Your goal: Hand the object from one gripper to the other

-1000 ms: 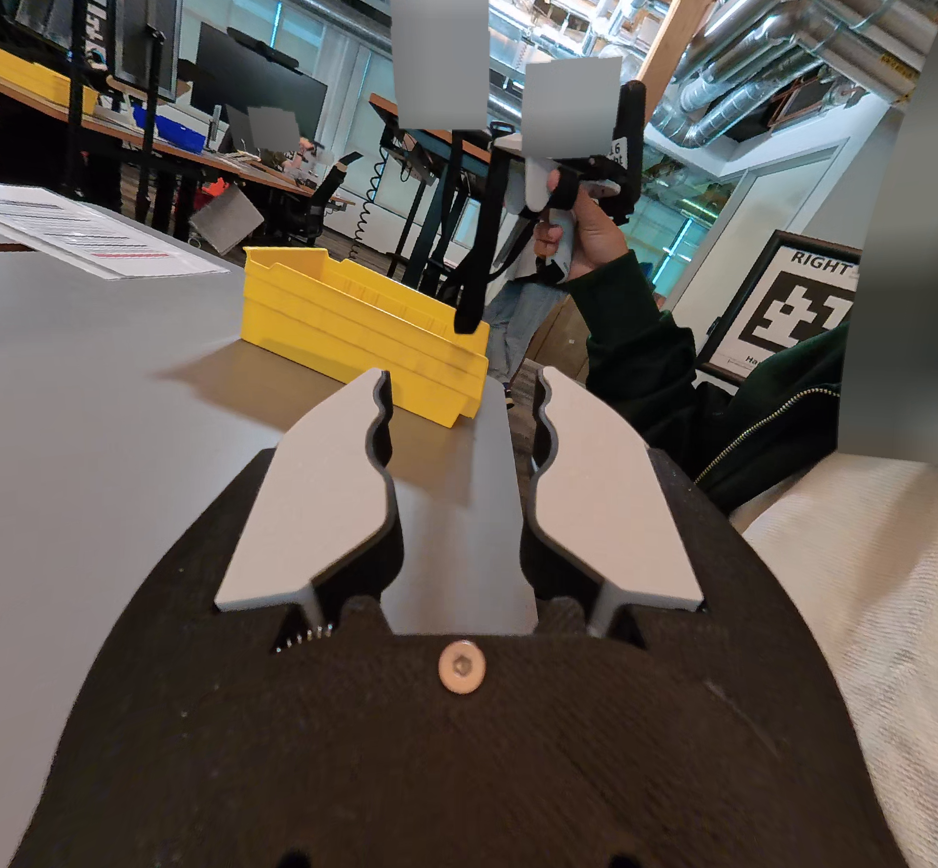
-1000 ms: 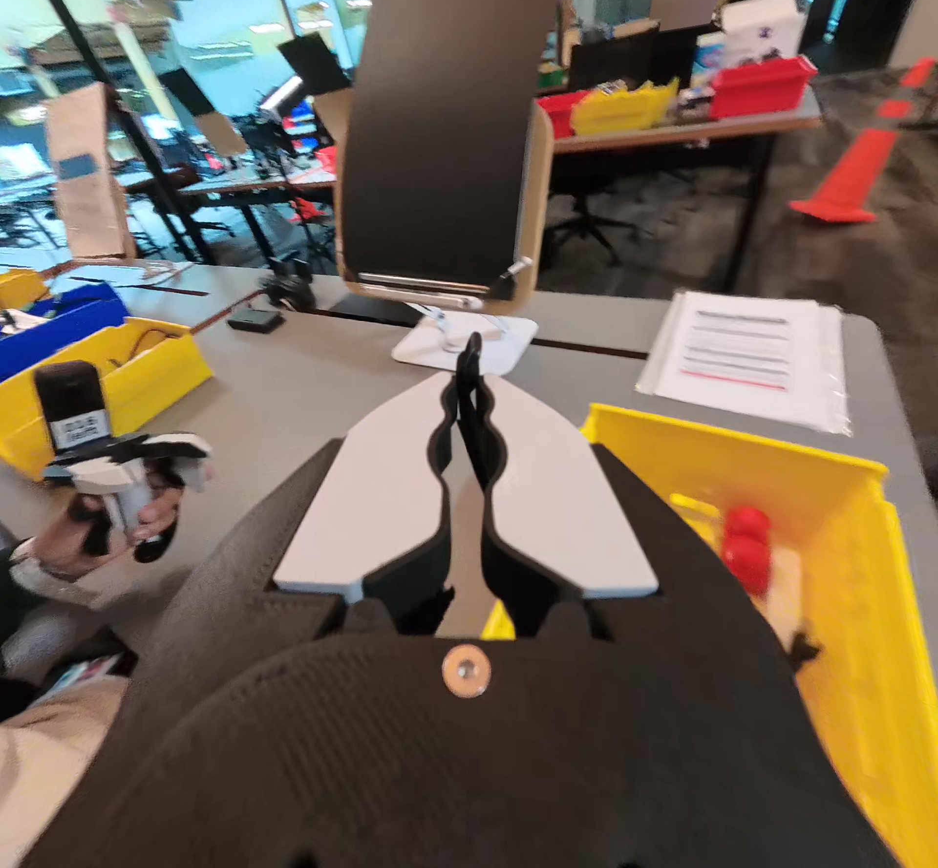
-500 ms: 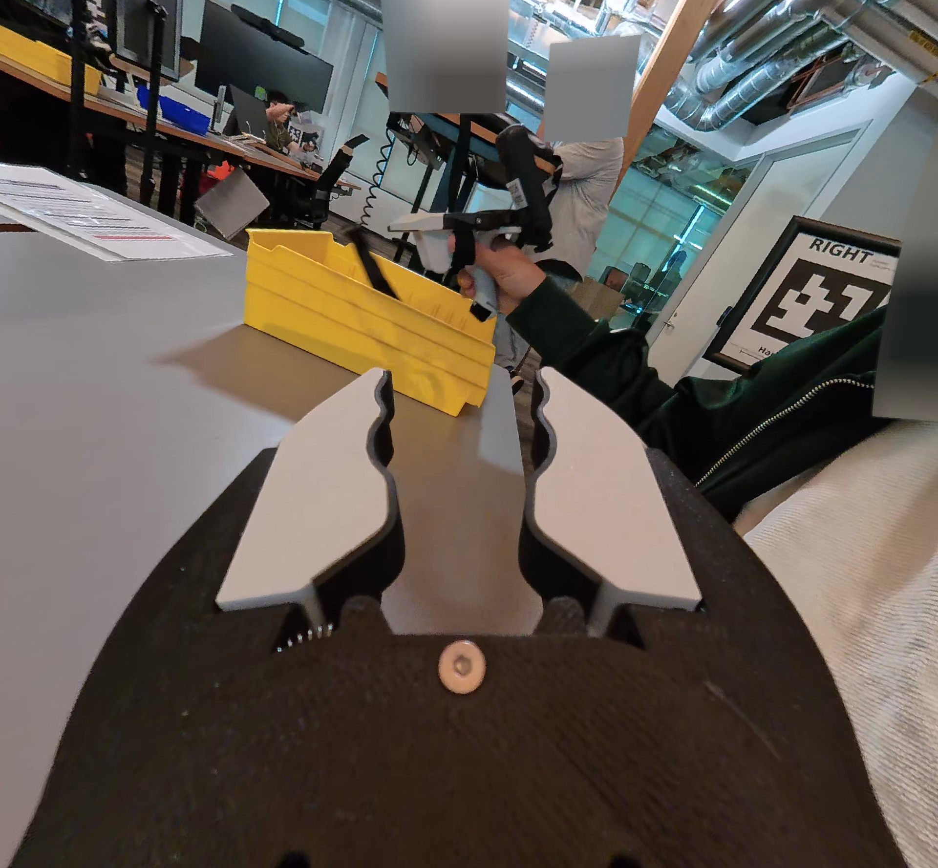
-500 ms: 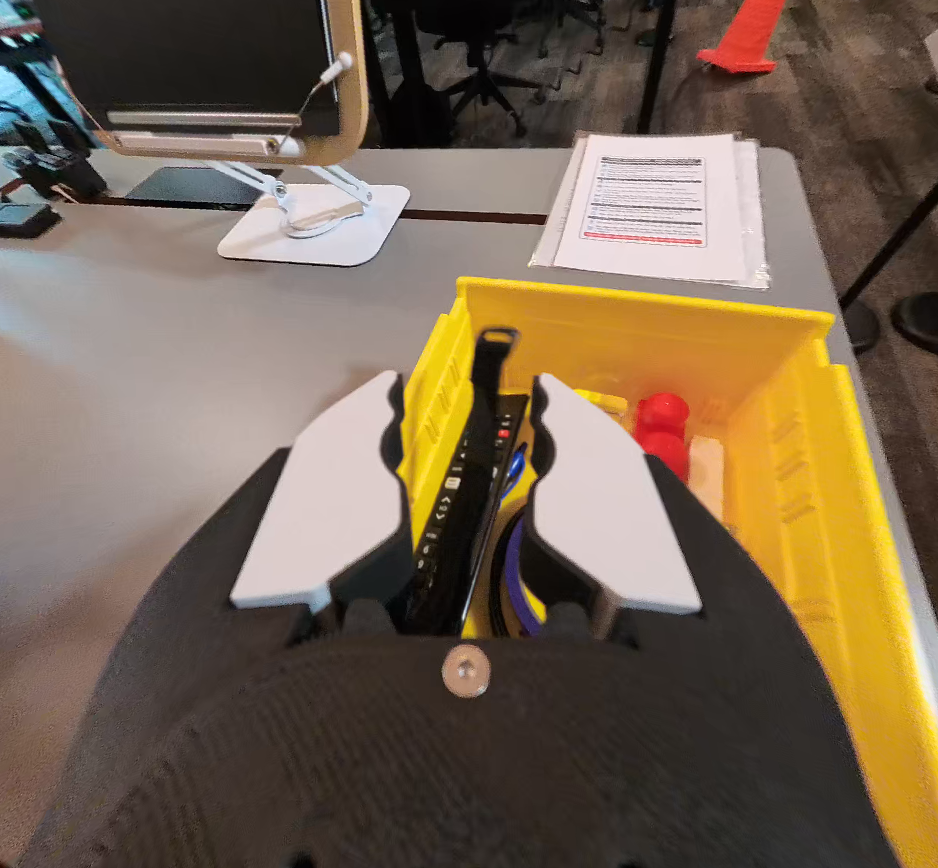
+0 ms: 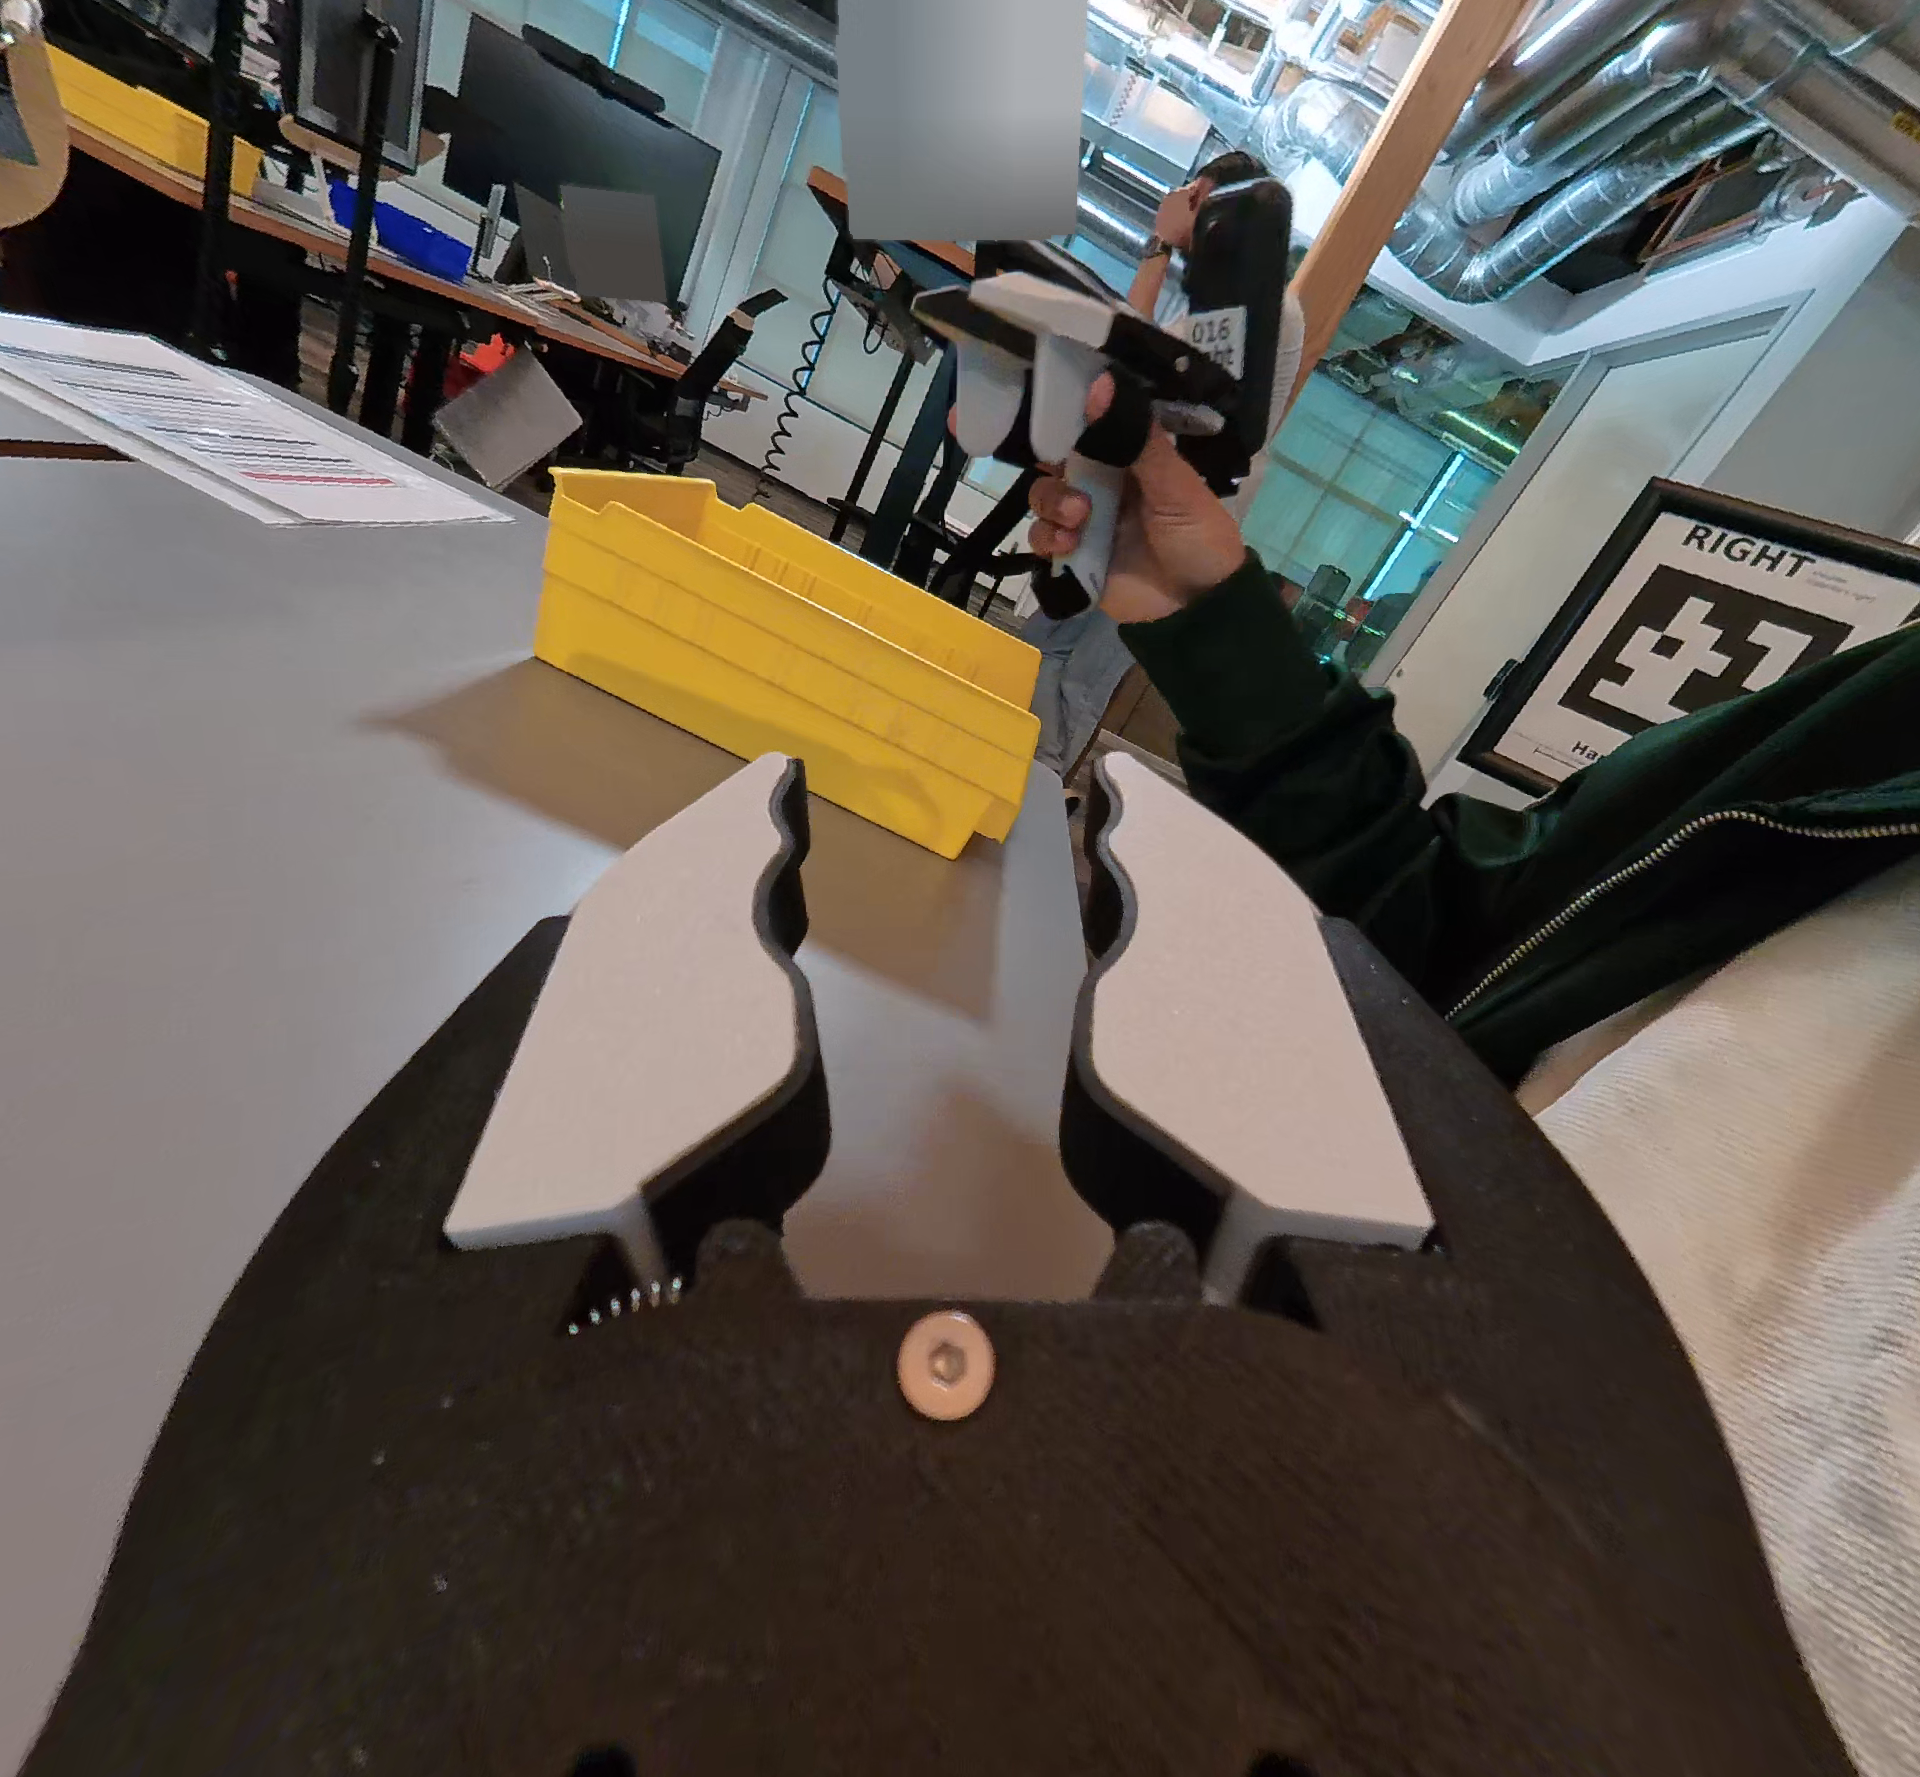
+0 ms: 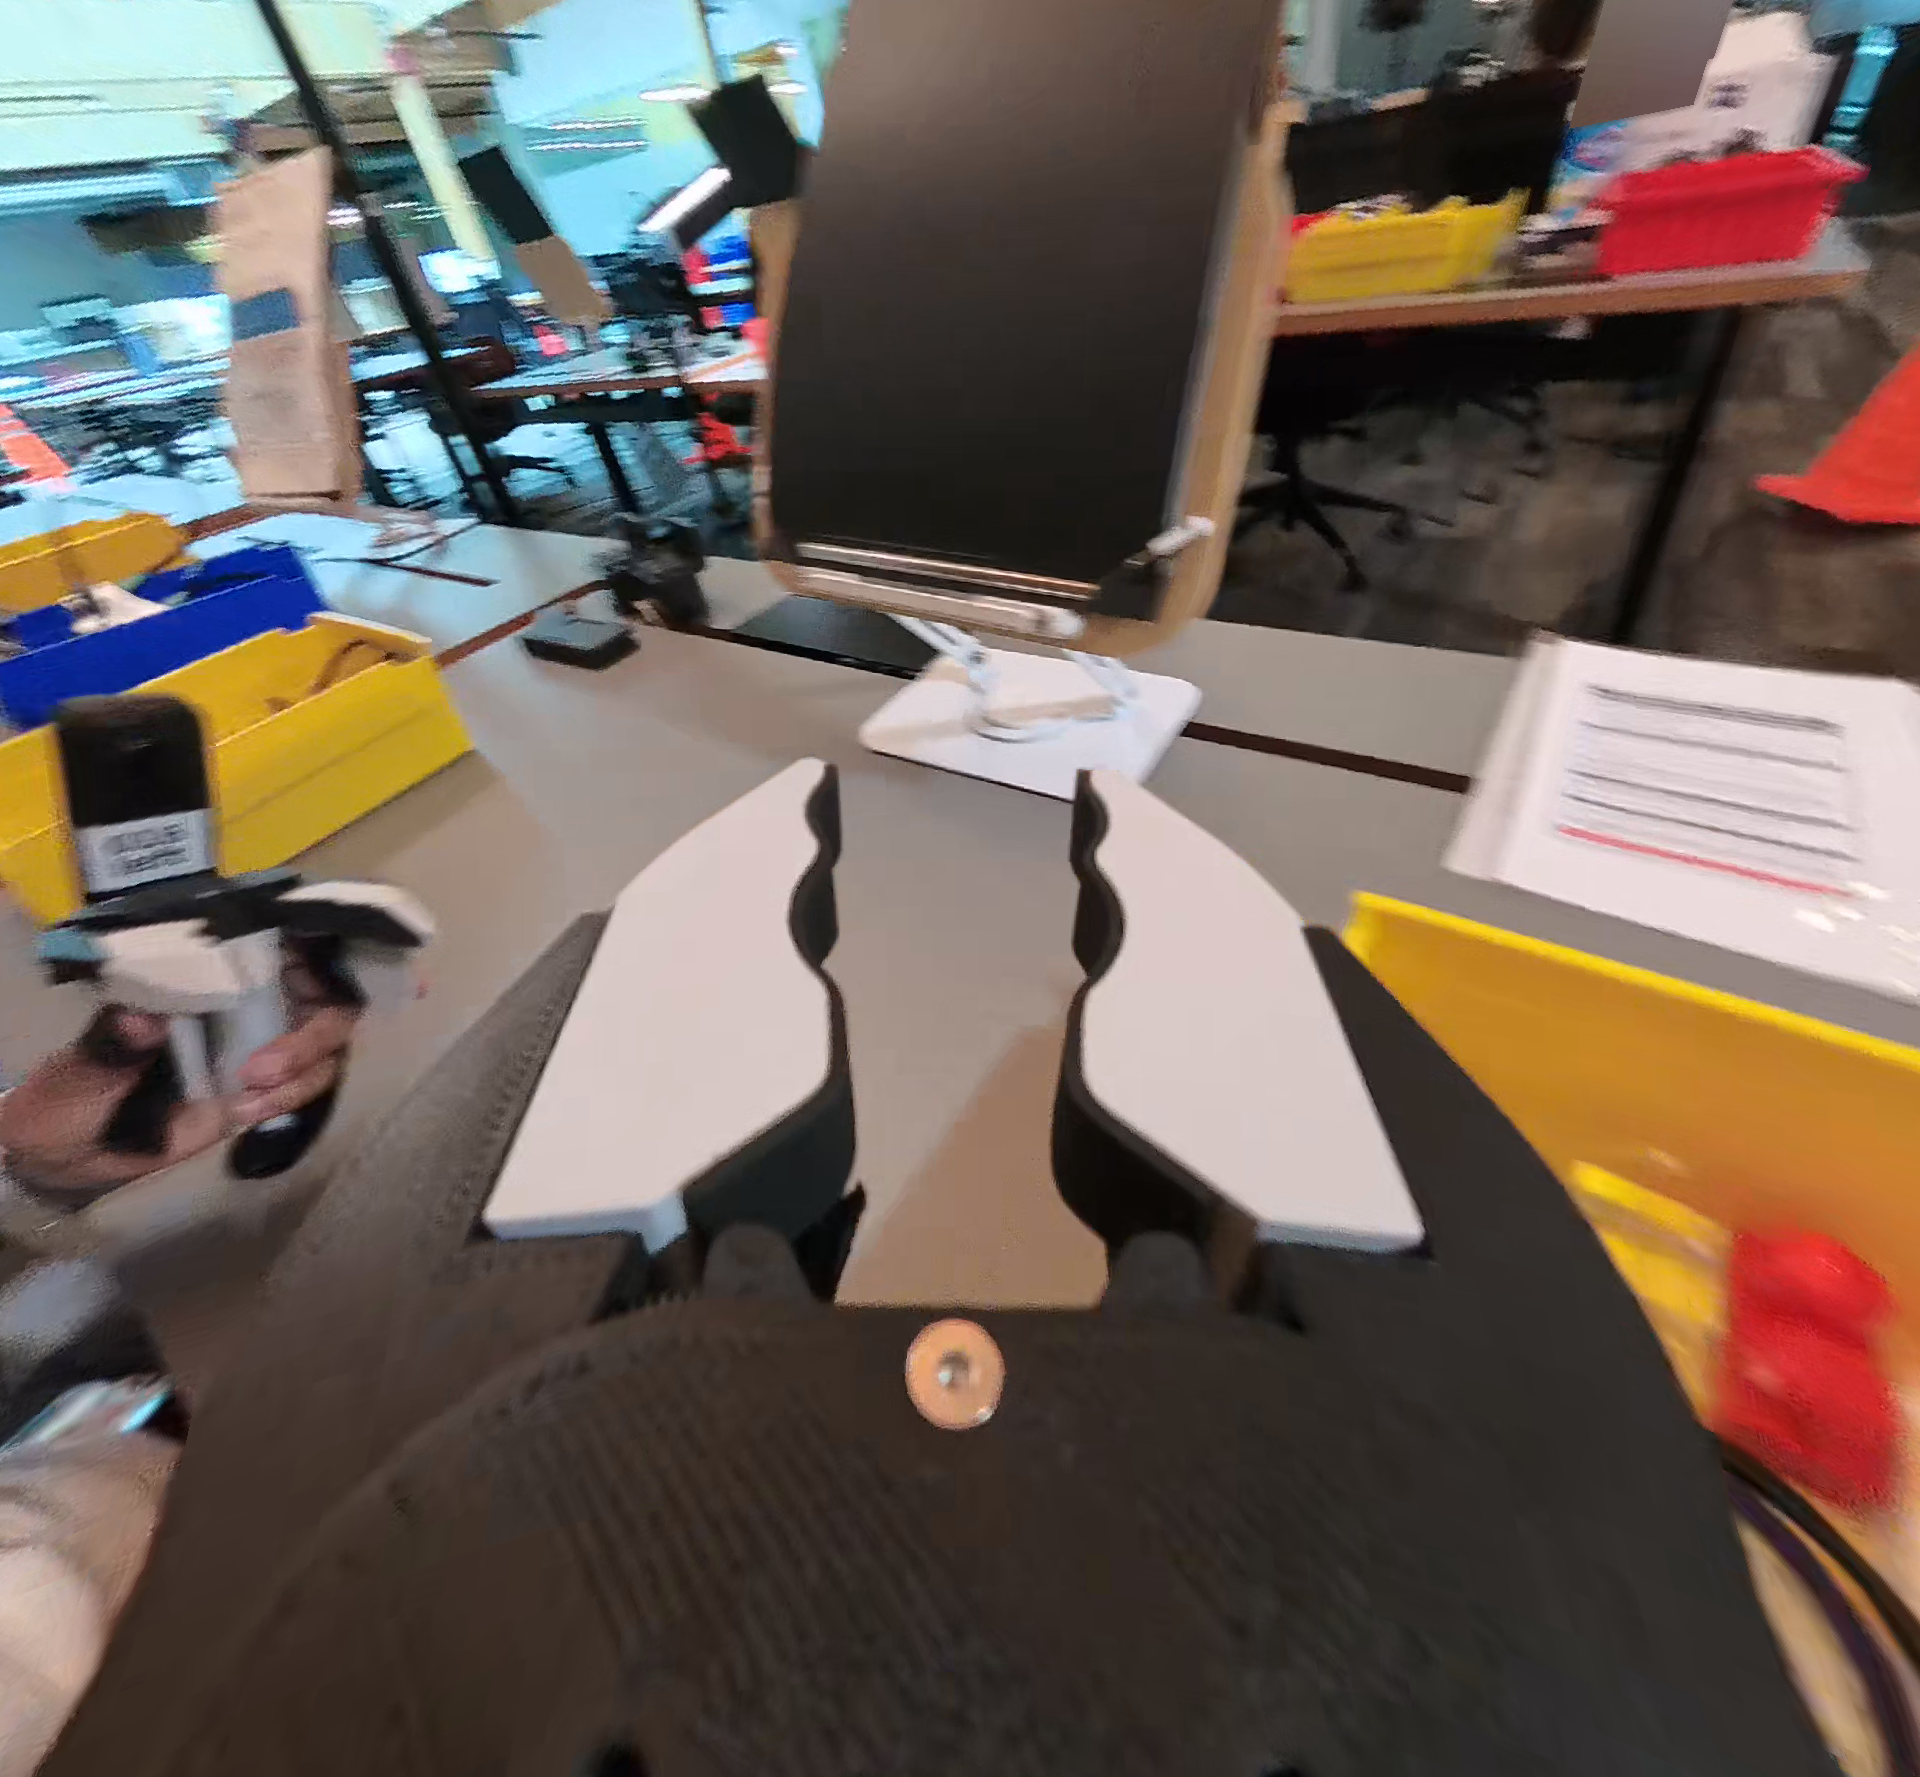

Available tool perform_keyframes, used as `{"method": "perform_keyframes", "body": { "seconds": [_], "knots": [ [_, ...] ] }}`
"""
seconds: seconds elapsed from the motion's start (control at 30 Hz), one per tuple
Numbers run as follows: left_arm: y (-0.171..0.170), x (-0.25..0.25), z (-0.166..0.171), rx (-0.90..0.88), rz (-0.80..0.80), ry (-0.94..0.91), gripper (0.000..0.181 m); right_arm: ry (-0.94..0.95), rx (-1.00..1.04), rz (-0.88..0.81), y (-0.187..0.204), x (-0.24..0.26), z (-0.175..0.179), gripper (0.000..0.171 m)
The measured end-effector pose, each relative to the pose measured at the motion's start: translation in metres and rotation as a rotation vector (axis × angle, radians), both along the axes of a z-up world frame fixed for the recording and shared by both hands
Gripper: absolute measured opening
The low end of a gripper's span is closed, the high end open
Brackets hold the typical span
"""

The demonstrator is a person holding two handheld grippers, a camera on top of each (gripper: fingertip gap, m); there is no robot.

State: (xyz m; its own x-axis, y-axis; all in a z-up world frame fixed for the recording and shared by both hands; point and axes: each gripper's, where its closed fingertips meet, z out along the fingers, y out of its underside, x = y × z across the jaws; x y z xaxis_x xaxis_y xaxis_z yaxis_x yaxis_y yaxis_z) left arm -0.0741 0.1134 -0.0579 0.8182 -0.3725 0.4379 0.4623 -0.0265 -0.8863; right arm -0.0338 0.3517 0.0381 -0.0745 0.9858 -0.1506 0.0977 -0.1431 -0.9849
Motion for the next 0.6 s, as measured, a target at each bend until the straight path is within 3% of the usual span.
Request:
{"method": "perform_keyframes", "body": {
  "seconds": [0.17, 0.3, 0.43, 0.6],
  "knots": [
    [-0.001, -0.006, -0.004, -0.015, 0.023, 0.026, 0.051, 0.026, 0.038, 0.263, -0.114, -0.032, -0.01, 0.043],
    [-0.005, -0.018, -0.01, -0.04, 0.067, 0.065, 0.051, 0.013, 0.016, 0.426, -0.194, -0.055, -0.061, 0.041],
    [-0.012, -0.033, -0.008, -0.031, 0.121, 0.047, 0.051, -0.07, 0.014, 0.401, -0.219, -0.074, -0.128, 0.04],
    [-0.019, -0.051, -0.014, -0.044, 0.164, 0.038, 0.051, -0.069, -0.019, 0.315, -0.217, -0.08, -0.139, 0.038]
  ]
}}
